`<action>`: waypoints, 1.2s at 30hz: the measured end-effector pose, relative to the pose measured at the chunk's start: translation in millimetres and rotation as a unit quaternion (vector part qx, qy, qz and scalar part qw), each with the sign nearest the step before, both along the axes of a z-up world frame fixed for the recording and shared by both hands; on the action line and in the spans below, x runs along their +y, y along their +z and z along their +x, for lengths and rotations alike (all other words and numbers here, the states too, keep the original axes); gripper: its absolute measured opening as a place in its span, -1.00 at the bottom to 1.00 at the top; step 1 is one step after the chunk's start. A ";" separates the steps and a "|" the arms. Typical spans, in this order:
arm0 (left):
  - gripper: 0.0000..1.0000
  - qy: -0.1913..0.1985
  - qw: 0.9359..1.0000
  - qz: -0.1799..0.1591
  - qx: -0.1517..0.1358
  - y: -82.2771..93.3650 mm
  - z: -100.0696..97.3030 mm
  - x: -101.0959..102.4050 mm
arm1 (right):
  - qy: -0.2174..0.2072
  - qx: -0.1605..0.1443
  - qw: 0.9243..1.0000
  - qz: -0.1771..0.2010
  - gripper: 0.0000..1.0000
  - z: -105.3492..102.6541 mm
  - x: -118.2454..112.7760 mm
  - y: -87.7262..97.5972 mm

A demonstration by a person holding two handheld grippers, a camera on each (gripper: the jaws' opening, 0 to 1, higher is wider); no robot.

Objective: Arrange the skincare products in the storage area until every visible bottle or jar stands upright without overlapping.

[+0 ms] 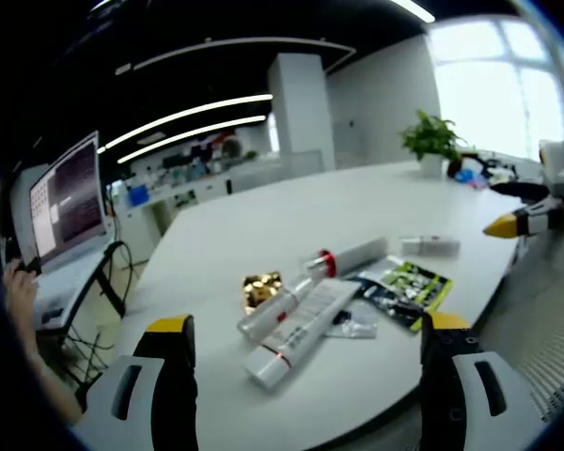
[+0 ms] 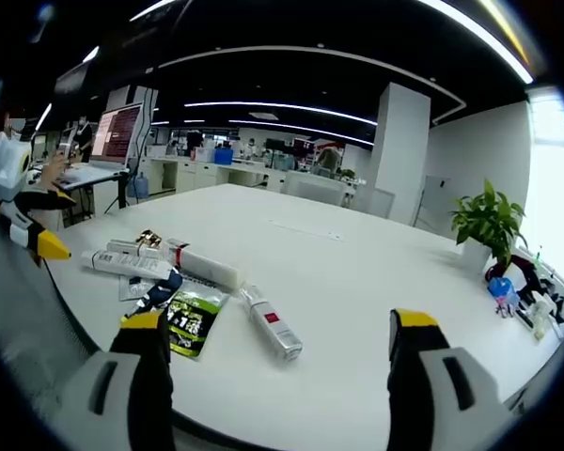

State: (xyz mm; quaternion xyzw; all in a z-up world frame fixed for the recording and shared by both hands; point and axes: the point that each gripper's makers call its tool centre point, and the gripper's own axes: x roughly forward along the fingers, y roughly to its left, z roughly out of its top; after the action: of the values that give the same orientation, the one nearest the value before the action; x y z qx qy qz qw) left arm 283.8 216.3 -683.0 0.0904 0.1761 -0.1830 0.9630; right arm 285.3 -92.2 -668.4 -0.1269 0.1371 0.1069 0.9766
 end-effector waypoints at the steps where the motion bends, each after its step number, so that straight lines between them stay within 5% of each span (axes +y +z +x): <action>1: 0.94 0.000 1.000 0.001 0.000 0.1 -0.1 0.1 | 0.001 -0.002 1.000 0.001 0.92 0.2 0.3 0.6; 36: 0.91 -0.002 1.000 0.000 -0.002 1.4 -0.4 -1.9 | -0.001 0.012 1.000 -0.009 0.93 -0.7 -1.8 -3.7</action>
State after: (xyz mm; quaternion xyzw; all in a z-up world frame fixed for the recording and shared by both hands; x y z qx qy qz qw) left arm 283.4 214.4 -681.6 0.0914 0.1744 -0.1843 0.9629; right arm 284.6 -94.0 -672.1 -0.1346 0.1497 0.1064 0.9737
